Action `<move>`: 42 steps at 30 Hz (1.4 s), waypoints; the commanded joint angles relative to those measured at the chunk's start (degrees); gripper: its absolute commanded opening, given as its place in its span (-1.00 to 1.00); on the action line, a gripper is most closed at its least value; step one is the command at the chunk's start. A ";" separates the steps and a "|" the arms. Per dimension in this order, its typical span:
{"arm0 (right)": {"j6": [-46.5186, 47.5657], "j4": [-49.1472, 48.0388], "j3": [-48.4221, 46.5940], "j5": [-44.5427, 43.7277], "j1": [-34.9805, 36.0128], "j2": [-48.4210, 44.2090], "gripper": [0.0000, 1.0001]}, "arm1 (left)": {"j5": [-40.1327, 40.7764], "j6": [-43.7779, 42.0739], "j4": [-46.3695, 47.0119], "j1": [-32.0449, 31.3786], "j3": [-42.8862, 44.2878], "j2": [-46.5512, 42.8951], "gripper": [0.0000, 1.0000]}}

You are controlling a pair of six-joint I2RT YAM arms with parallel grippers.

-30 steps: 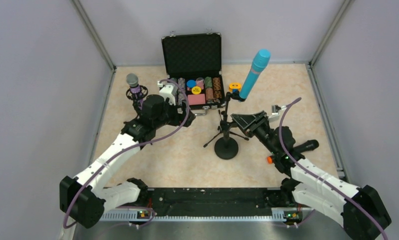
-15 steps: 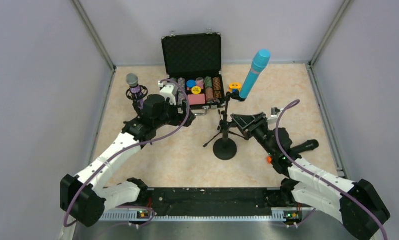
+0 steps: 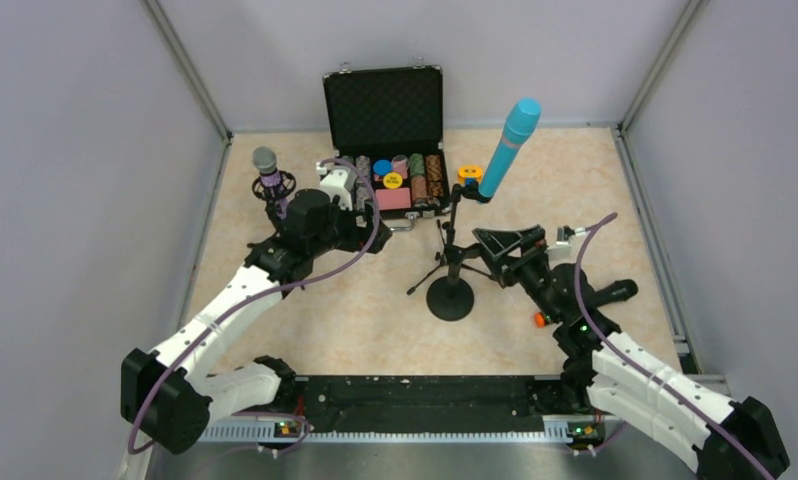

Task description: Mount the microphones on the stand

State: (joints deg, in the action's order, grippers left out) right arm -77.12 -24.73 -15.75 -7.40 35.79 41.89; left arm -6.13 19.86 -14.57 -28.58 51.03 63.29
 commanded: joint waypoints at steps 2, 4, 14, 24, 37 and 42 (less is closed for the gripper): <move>3.20 13.19 -0.88 -4.45 0.68 -6.34 0.98 | -0.02 0.09 3.53 -0.14 -0.47 0.43 0.95; 4.55 18.17 -1.07 -6.25 0.60 -9.00 0.98 | 0.32 -0.16 3.71 -0.11 -0.70 0.28 0.95; 10.48 45.04 -7.97 -12.57 -1.56 -13.60 0.97 | 0.92 -2.36 4.79 -0.15 -1.26 0.19 0.97; 21.29 51.62 -14.38 1.65 -15.80 -1.54 0.98 | 1.26 -4.40 3.51 -0.15 -1.10 2.14 0.97; 28.49 66.91 -28.02 -3.17 -28.31 4.67 0.96 | 1.18 -5.18 2.77 -0.12 -1.40 1.74 0.97; 30.29 68.11 -27.55 -0.25 -34.90 5.78 0.83 | 0.87 -5.44 2.78 -0.09 -1.32 1.83 0.97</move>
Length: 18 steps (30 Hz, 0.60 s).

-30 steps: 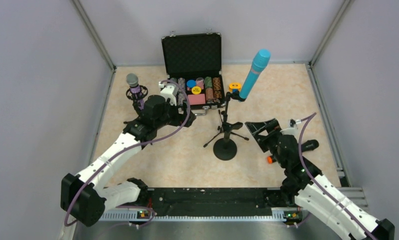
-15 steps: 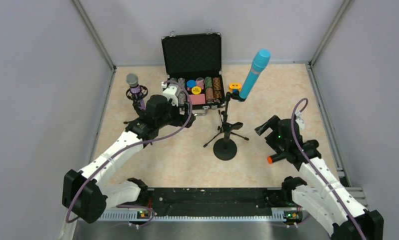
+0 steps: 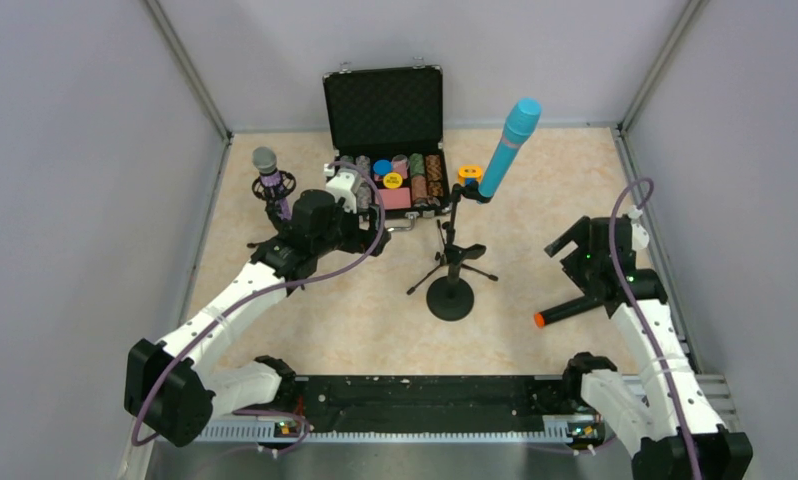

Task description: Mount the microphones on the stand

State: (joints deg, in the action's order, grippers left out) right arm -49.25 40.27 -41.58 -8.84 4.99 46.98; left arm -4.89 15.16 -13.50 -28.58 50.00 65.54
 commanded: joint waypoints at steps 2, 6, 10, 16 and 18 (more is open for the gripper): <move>3.14 3.47 -1.18 2.69 -6.37 2.33 0.77 | -0.60 -0.82 1.72 -0.10 -0.21 -0.42 0.97; 2.94 3.41 2.64 7.11 -10.60 6.11 0.68 | -1.20 -0.68 1.72 -0.15 -0.12 -0.32 0.97; 3.60 2.19 7.13 8.57 -14.14 9.79 0.62 | -1.87 -0.65 1.70 -0.11 -0.10 -0.59 0.97; 4.59 -1.15 9.65 6.82 -15.05 13.38 0.57 | -1.55 -0.74 1.45 -0.12 0.01 -1.15 0.97; 4.97 -3.31 10.43 6.53 -15.10 15.04 0.53 | -1.45 -0.79 1.37 -0.09 0.09 -1.36 0.97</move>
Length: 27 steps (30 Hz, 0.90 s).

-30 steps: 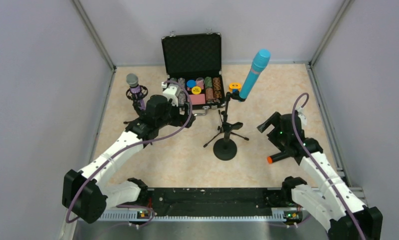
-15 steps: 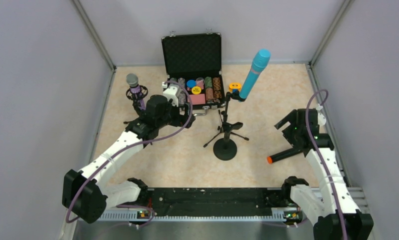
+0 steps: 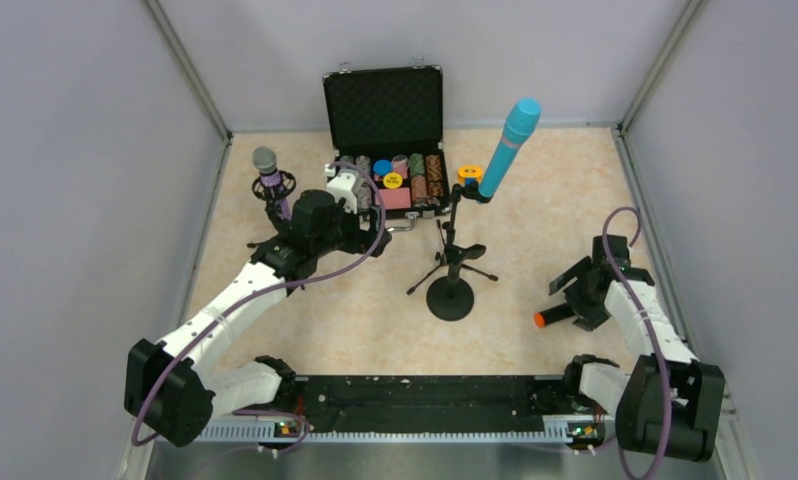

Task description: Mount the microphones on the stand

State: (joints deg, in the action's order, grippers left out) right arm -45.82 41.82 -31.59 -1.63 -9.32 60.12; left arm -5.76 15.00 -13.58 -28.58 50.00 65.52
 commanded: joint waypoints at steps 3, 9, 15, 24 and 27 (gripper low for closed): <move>1.83 -8.36 1.25 -0.43 -0.87 5.25 0.44 | -0.35 -0.81 0.92 -0.13 0.49 -1.60 0.97; 3.18 -12.98 1.68 0.28 -0.87 11.11 0.19 | 0.09 -0.85 -0.63 -0.16 0.93 -2.59 0.98; 6.09 -17.05 2.13 4.09 -0.87 13.77 -0.47 | 0.16 -0.21 -1.22 -0.12 0.84 -4.56 0.98; 10.48 -23.45 3.72 14.31 -0.83 13.33 -1.00 | 0.00 4.37 -0.87 -0.10 -0.71 -6.20 0.97; 10.69 -23.91 4.22 16.56 -0.87 11.33 -1.00 | -1.84 7.92 0.53 -0.15 -1.78 -5.97 0.97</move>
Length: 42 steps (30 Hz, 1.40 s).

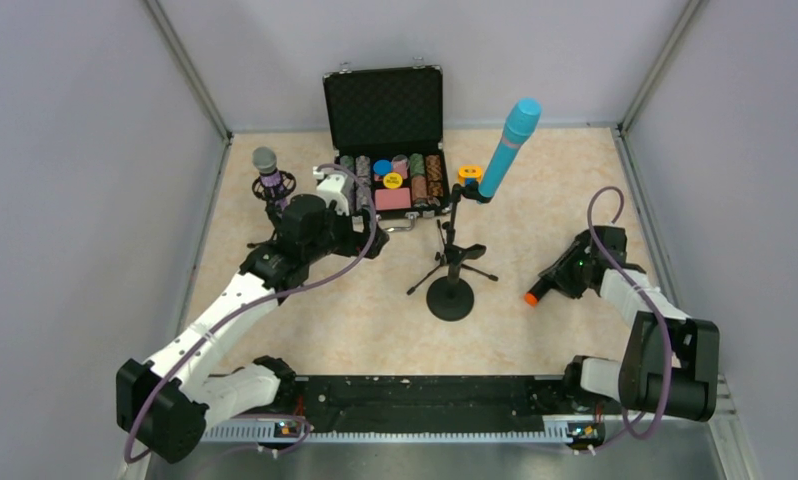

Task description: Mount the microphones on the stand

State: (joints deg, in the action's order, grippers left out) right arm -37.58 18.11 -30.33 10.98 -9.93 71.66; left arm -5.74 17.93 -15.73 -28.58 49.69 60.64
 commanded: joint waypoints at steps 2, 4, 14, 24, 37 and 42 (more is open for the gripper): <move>1.86 -1.06 4.21 6.04 -0.17 -2.82 -1.00 | -3.39 7.70 2.70 -0.15 -2.22 -0.72 0.97; 1.16 -1.69 5.97 8.18 -0.13 -6.29 -1.00 | -4.52 8.88 3.55 -0.16 -3.69 -0.26 0.97; -0.80 9.51 7.58 6.37 2.73 -29.14 -1.00 | 0.69 18.83 11.10 0.50 -11.03 -4.41 0.97; 5.23 9.70 2.03 11.86 2.90 -30.37 -1.00 | -12.48 19.90 15.06 0.38 -6.62 -4.17 0.97; 11.17 9.76 -10.34 20.55 2.94 -37.04 -1.00 | -28.01 17.49 25.37 -2.79 -1.94 1.89 0.94; 9.91 5.66 -16.82 19.65 2.99 -38.27 -1.00 | -29.54 17.78 28.80 -4.13 0.40 2.61 0.95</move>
State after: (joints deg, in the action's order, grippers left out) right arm -28.29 29.87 -39.99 30.35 -7.60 34.46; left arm -31.70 36.53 6.02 -31.75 46.11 63.20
